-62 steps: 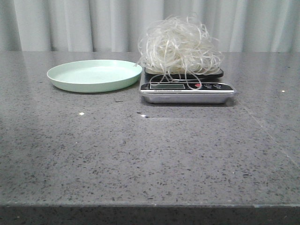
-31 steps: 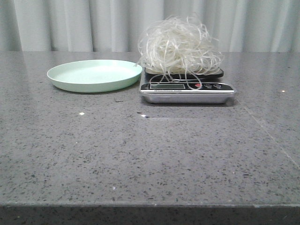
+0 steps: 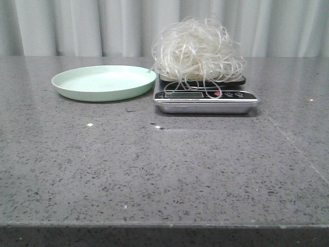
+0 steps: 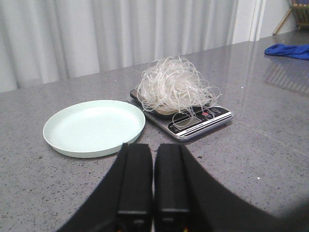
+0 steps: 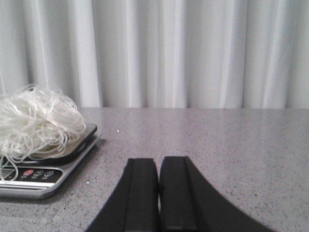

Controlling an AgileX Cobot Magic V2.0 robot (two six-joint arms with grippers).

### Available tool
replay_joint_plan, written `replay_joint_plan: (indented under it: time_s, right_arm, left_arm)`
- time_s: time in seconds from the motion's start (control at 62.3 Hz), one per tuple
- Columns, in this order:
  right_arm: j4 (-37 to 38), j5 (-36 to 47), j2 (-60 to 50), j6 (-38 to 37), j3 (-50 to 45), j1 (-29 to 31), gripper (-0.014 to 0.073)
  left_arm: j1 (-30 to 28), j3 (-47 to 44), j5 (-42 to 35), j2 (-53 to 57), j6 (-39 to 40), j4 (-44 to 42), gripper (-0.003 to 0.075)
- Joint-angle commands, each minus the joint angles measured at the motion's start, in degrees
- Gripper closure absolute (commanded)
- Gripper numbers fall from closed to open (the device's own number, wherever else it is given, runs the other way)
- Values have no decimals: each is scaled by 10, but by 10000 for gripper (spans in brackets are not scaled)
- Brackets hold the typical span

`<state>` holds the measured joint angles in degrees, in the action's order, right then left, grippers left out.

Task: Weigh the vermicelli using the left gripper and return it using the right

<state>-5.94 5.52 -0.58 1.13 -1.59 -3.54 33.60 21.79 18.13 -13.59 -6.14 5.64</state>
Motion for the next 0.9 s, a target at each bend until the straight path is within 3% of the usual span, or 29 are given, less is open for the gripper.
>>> replay_joint_plan:
  time_s: [0.0, 0.305, 0.578, 0.69, 0.754, 0.883]
  right_arm:
    - [3, 29, -1, 1, 49, 4, 416]
    - [-8, -130, 175, 1, 234, 4, 416]
    - [-13, -75, 298, -1, 245, 4, 416]
    - [-13, -96, 338, -1, 279, 1, 401]
    - [-13, -130, 365, -1, 319, -5, 345]
    - [-12, -203, 448, -1, 429, -50, 113]
  left_arm:
    - [-1, 14, -50, -5, 0, 3, 594]
    - [-1, 14, -50, -5, 0, 3, 594]
    - [-1, 14, -50, -5, 0, 3, 594]
    - [-1, 14, -50, -5, 0, 3, 594]
    - [-1, 14, -50, -5, 0, 3, 594]
    - [-1, 14, -50, -5, 0, 3, 594]
